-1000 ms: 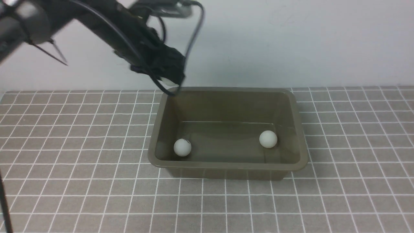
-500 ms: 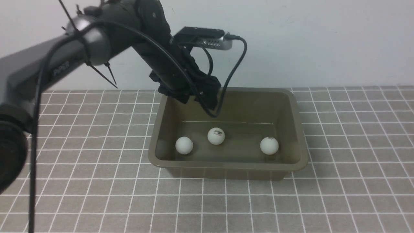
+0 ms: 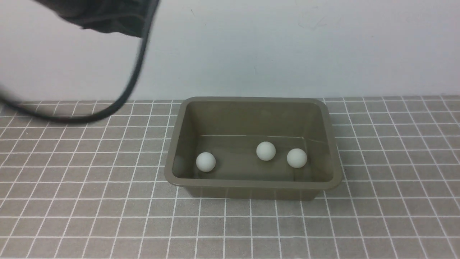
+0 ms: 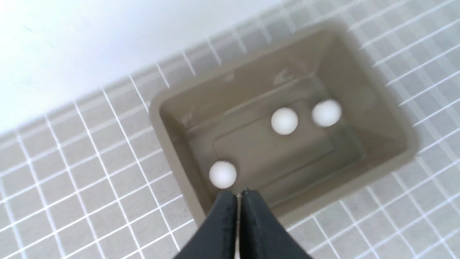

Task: Put the table tennis balls into the box on the grey coffee tablecloth.

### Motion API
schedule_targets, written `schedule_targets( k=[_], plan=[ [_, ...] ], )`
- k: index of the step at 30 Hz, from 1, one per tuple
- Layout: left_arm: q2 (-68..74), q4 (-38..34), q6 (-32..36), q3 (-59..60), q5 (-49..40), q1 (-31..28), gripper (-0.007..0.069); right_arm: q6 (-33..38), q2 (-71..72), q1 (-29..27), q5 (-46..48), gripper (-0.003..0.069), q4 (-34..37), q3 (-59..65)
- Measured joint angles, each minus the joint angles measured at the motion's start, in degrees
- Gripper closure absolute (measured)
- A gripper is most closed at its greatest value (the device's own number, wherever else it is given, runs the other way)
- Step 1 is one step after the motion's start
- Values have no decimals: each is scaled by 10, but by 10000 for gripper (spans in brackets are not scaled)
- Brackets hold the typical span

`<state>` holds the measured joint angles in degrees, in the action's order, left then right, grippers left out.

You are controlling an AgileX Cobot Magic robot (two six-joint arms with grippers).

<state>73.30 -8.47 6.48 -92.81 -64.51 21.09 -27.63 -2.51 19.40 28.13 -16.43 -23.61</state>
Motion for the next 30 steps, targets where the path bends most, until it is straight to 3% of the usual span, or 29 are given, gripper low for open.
schedule_targets(
  k=[6,8,13,19,30],
  plan=[
    [-245,-1,0,233,121,0,629,-114,21,0,-27,673,-105,30],
    [-347,-1,-5,339,191,0,629,-138,21,0,-32,673,-121,31],
    [-468,-1,-65,477,245,0,629,-147,21,0,-34,673,-125,32],
    [-543,-1,-78,564,245,0,629,-148,21,0,-34,673,-125,32],
    [-593,-1,-79,584,245,0,629,-150,21,0,-34,673,-126,32]
  ],
)
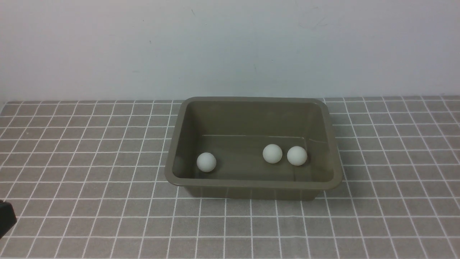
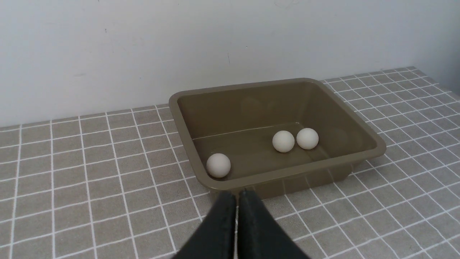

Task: Put the table tennis balls into the box on the grey coffee tablecloth.

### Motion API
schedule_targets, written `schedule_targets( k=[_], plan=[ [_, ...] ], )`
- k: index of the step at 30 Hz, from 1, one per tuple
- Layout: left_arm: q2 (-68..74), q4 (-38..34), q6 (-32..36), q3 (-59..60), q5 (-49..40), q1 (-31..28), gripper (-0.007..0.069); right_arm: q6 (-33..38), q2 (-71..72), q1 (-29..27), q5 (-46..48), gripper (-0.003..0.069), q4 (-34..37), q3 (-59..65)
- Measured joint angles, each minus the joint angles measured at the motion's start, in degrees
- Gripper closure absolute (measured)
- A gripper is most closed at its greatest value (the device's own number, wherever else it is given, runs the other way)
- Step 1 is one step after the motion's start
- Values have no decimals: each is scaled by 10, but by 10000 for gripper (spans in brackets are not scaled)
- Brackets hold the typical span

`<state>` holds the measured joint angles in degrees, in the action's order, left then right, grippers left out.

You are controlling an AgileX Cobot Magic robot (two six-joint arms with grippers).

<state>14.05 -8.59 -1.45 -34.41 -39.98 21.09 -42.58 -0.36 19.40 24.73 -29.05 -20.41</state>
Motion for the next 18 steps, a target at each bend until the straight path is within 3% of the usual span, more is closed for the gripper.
schedule_targets(
  k=[8,18],
  plan=[
    [-13,29,15,37,69,-9,629,0,0,0,0,673,0,0],
    [-142,41,25,321,234,-173,629,0,0,0,0,673,0,0]
  ],
)
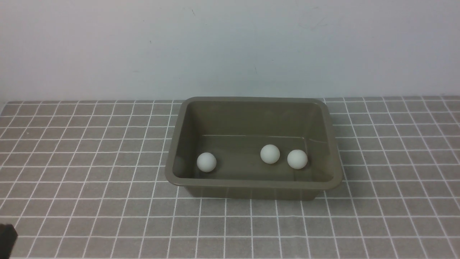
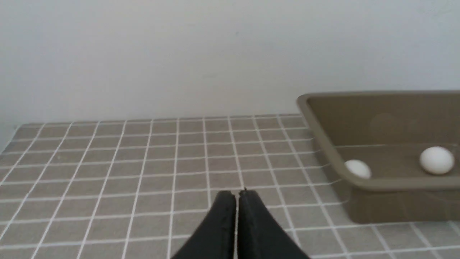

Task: Put the table tennis balls into the box on the grey coffee tablecloth.

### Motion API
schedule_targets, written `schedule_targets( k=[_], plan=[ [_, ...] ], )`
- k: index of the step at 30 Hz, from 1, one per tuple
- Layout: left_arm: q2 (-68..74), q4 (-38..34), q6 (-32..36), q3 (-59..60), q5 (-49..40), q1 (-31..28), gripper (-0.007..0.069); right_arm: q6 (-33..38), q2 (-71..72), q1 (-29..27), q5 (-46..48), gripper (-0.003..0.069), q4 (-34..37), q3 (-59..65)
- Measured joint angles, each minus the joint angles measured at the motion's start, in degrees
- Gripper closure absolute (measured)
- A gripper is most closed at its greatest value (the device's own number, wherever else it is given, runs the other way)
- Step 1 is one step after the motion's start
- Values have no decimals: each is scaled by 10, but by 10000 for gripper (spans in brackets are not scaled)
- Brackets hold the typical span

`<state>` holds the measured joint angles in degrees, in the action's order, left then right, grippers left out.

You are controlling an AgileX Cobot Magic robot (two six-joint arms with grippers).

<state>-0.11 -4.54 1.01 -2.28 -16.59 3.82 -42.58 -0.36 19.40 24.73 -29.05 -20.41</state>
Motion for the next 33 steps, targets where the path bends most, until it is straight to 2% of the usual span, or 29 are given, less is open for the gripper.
schedule_targets(
  k=[6,33],
  plan=[
    [-5,4,23,38,-45,-16,629,0,0,0,-1,673,0,0],
    [-5,4,25,38,-46,-16,629,4,0,0,-5,673,-6,1]
  ],
)
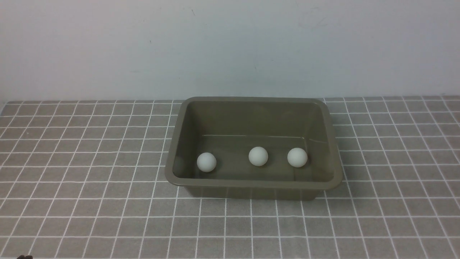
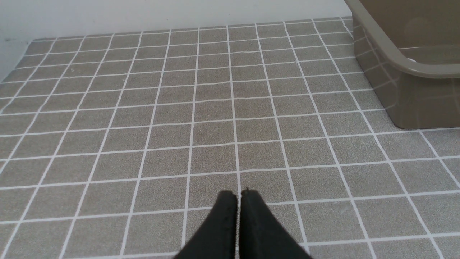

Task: Put the table tennis balls into the box on the grey coffee tablecloth.

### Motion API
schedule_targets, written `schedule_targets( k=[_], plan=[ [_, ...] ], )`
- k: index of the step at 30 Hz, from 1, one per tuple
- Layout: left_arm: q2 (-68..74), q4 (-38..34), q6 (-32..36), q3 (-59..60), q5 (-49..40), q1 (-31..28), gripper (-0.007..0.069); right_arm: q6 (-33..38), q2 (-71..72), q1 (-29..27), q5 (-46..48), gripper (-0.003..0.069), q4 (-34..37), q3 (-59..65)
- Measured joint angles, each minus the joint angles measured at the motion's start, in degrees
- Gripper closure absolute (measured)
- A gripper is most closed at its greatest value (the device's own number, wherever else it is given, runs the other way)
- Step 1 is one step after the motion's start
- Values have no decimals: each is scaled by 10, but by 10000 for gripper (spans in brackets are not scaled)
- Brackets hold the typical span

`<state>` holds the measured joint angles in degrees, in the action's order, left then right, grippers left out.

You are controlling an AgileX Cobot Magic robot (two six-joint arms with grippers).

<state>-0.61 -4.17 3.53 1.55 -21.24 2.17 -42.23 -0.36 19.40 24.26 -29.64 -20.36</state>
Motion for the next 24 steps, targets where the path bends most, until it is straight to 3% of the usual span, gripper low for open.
schedule_targets(
  k=[3,9,12,16,24],
  plan=[
    [0,0,0,0,0,0,629,53,0,0,-29,673,44,3],
    [0,0,0,0,0,0,629,282,0,0,-51,673,237,7],
    [0,0,0,0,0,0,629,366,0,0,-51,673,296,9],
    [0,0,0,0,0,0,629,400,4,-5,-53,673,305,32],
    [0,0,0,0,0,0,629,399,11,-173,-37,673,293,188]
  ],
)
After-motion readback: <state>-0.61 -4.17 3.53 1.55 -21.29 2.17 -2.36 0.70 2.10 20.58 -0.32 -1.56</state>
